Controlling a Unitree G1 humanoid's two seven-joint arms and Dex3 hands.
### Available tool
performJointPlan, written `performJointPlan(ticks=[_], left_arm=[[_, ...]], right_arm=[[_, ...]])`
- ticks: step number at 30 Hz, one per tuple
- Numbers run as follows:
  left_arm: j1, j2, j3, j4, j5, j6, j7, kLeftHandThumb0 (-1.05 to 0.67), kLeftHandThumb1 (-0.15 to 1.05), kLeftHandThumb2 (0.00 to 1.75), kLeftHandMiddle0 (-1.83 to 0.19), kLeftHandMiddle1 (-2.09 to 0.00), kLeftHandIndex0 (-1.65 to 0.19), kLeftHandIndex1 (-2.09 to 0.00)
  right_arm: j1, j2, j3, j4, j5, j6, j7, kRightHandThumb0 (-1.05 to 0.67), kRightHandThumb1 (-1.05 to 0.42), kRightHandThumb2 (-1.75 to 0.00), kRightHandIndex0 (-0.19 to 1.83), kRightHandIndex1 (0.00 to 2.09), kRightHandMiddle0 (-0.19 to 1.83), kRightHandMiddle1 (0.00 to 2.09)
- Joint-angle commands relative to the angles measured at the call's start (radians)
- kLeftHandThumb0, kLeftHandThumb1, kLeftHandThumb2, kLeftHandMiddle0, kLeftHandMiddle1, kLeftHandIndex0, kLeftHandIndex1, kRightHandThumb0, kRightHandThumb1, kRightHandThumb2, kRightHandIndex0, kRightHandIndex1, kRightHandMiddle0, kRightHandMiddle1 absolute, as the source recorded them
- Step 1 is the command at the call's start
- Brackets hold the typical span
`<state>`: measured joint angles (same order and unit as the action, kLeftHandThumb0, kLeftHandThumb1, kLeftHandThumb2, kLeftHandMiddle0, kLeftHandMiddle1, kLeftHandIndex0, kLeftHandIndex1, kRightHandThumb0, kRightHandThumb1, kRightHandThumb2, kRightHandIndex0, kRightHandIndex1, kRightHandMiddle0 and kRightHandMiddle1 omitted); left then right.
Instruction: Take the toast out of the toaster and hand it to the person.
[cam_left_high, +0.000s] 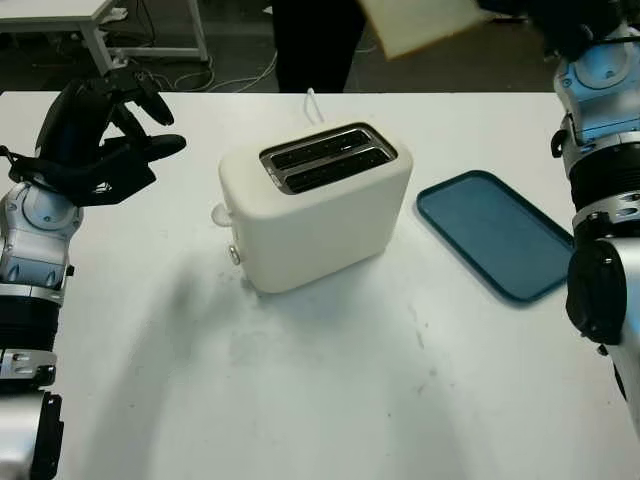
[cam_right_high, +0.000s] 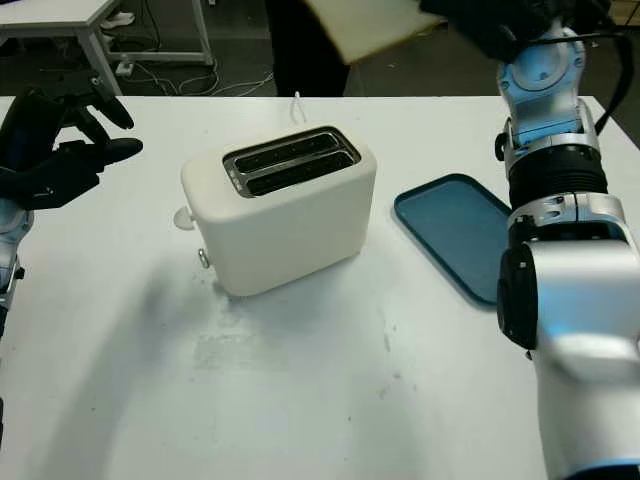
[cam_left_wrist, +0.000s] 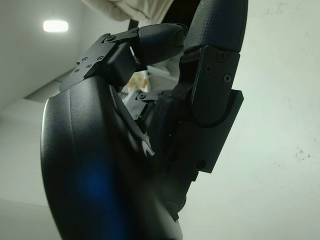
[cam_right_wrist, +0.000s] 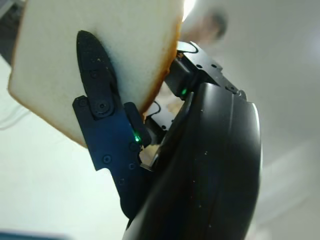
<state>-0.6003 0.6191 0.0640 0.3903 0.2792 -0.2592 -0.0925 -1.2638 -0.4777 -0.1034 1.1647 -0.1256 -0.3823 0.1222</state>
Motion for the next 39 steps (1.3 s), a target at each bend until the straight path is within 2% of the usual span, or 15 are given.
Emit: performJointPlan(ticks=[1,6,9,12,14,16,21,30,33,39], left_arm=[[0.003,-0.002,0.001,0.0,-0.001,-0.001,0.006,-1.05,0.92,0.12,-0.71,-1.44,-0.58,-1.47],[0.001,0.0,0.0,0.0,-0.001,-0.001,0.004,-1.05,0.92,0.13,-0.71,-1.45,-0.57,-1.48],[0.0,-0.001,0.001,0.0,-0.003,0.002,0.002,-1.05,0.92,0.13,-0.71,-1.45,-0.57,-1.47],[-0.001,-0.001,0.001,0.005,-0.003,-0.004,0.004,-1.05,0.92,0.13,-0.71,-1.44,-0.58,-1.46],[-0.001,-0.001,0.0,0.004,-0.002,0.0,0.004,-1.05,0.92,0.13,-0.71,-1.44,-0.58,-1.46],[-0.003,0.0,-0.001,0.006,-0.001,-0.001,0.003,-1.05,0.92,0.13,-0.71,-1.44,-0.58,-1.46],[-0.008,-0.001,0.0,0.021,-0.008,-0.012,0.0,-1.05,0.92,0.13,-0.7,-1.44,-0.58,-1.46],[-0.004,-0.003,-0.002,0.023,-0.004,-0.019,0.007,-1.05,0.92,0.14,-0.72,-1.44,-0.58,-1.46],[0.001,-0.001,0.0,0.017,-0.002,-0.015,0.008,-1.05,0.92,0.15,-0.72,-1.44,-0.58,-1.47],[0.005,-0.003,0.003,0.018,-0.005,-0.017,0.01,-1.05,0.92,0.15,-0.71,-1.45,-0.57,-1.48]], right_arm=[[0.002,0.016,-0.013,0.039,0.018,0.048,-0.034,-0.4,-0.92,-0.33,0.95,1.75,0.72,1.74],[0.038,0.058,-0.067,0.095,0.069,0.131,-0.093,-0.32,-0.92,-0.38,0.93,1.75,0.69,1.75],[0.061,0.081,-0.079,0.118,0.074,0.183,-0.143,-0.28,-0.92,-0.36,0.86,1.75,0.5,1.75],[0.09,0.093,-0.096,0.132,0.091,0.192,-0.137,-0.22,-0.92,-0.42,0.81,1.75,0.47,1.75],[0.102,0.101,-0.112,0.139,0.105,0.214,-0.149,-0.22,-0.92,-0.4,0.8,1.75,0.43,1.75],[0.107,0.104,-0.096,0.143,0.083,0.239,-0.19,-0.25,-0.92,-0.39,0.79,1.75,0.44,1.75],[0.113,0.115,-0.13,0.148,0.117,0.253,-0.233,-0.24,-0.92,-0.38,0.8,1.75,0.47,1.75],[0.09,0.129,-0.184,0.166,0.143,0.298,-0.336,-0.21,-0.92,-0.36,0.76,1.75,0.4,1.75],[0.088,0.136,-0.184,0.166,0.141,0.302,-0.33,-0.21,-0.92,-0.34,0.79,1.75,0.41,1.69],[0.085,0.149,-0.193,0.164,0.149,0.296,-0.309,-0.26,-0.92,-0.34,0.79,1.75,0.41,1.74]])
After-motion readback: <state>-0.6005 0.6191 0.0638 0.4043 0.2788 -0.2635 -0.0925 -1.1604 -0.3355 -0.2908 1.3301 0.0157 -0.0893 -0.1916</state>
